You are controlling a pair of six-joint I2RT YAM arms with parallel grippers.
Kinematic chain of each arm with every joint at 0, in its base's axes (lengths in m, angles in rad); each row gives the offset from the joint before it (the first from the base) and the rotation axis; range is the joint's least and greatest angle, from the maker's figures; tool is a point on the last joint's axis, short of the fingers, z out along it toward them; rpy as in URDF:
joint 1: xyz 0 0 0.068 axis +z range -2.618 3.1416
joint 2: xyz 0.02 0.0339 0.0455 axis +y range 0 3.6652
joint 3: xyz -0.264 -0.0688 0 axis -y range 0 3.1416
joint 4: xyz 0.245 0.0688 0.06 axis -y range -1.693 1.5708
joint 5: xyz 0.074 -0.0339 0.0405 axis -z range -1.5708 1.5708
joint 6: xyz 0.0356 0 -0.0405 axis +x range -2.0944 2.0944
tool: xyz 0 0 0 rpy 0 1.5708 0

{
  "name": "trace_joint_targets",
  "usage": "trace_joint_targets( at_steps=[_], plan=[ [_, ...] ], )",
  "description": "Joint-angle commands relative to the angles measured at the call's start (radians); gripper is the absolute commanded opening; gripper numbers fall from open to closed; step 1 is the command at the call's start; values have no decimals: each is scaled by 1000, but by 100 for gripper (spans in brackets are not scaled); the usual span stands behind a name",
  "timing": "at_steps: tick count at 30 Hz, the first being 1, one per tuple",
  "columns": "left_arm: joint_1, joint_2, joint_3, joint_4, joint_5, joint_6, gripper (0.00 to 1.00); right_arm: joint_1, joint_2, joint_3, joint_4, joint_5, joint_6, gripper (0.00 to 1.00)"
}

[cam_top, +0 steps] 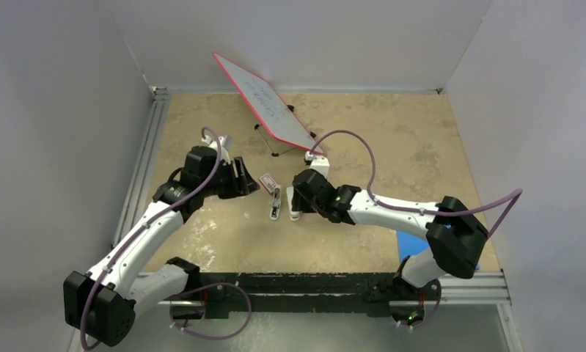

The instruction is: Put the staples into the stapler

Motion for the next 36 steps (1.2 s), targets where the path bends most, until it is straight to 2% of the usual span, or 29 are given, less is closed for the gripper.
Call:
trace_joint_targets(
  at_steps=[1, 5, 9, 15, 21, 29, 32, 36],
  plan=[
    [-3, -18, -98, 94, 136, -101, 55, 6, 32, 42, 1, -50, -65, 53],
    [-3, 0, -160, 162, 207, -147, 55, 16, 76, 69, -9, -64, -96, 54],
    [-2, 17, -173, 180, 213, -152, 54, 29, 125, 93, -17, -70, -107, 52],
    [-3, 25, -169, 174, 194, -133, 54, 39, 180, 113, -64, -45, -73, 35],
    [-2, 30, -165, 166, 179, -117, 54, 43, 214, 83, -54, -55, -31, 26],
    [-3, 30, -165, 161, 173, -112, 54, 43, 251, 89, -60, -12, 20, 26],
    [-2, 30, -166, 162, 170, -112, 54, 36, 261, 130, -58, 73, 31, 26],
    [-3, 30, -163, 158, 170, -113, 54, 6, 297, 167, 0, 109, 9, 25]
  ],
)
